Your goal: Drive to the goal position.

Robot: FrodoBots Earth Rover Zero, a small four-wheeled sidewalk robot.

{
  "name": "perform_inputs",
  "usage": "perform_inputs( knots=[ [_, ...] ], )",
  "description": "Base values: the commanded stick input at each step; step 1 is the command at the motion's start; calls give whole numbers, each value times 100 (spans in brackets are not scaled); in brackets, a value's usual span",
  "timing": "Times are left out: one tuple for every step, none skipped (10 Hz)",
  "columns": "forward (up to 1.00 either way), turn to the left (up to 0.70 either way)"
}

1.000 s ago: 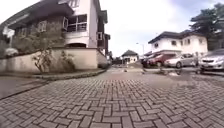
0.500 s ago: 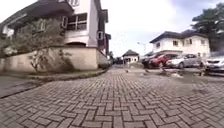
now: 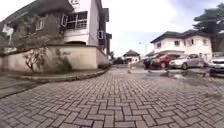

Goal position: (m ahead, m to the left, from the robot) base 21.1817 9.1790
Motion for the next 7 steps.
perform_inputs(
  knots=[
    [69,-9],
    [69,-2],
    [69,3],
    [69,3],
    [69,3],
    [69,3],
    [69,3]
  ],
)
